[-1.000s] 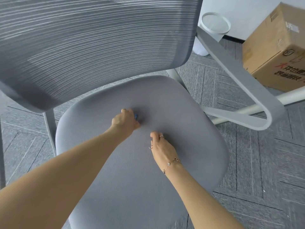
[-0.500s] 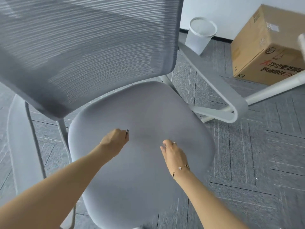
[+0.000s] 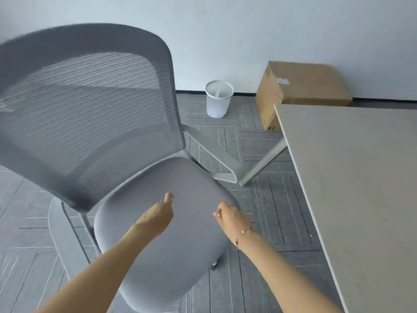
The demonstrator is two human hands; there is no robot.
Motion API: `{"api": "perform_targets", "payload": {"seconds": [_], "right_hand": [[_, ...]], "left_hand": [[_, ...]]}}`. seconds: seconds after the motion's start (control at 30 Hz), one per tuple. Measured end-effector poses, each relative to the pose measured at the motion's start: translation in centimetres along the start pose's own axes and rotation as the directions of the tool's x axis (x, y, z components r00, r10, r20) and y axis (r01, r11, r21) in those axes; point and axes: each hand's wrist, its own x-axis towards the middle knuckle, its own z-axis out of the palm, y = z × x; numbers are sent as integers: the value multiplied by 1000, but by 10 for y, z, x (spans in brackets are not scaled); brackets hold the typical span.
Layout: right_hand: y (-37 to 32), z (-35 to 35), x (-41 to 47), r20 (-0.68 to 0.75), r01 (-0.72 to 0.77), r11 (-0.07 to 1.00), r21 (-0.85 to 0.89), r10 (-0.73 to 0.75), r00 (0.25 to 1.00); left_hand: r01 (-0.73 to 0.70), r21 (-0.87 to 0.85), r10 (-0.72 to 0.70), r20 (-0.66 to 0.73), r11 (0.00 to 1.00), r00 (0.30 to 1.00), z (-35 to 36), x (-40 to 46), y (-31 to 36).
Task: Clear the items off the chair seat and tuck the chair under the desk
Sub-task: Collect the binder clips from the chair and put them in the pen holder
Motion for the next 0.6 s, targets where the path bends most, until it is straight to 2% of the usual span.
{"api": "perform_targets", "payload": {"seconds": [0.07,0.17,0.27,0.47,0.6], "right_hand": [[12,-23,-21,-2,-7,1000,-5,7,1000],[30,-57,-54,26,-33,999,0,33,999],[54,-82,-87,19,-61,997,-37,62,998],[119,-121,-159,-17,-124,992,-34,123,992],[175,-143,-208,-41,-186,983,6,186,982]], "left_hand": [[-90,34,91,-48,995,995,-5,-16,26],[-171,66,174,-39,983,984,-6,-41,63],[-252,189,262,-25,949,965,5,-65,105],[-349,328,369,2,878,930,54,-114,192],[-420,332,427,56,845,903,86,-141,255]]}}
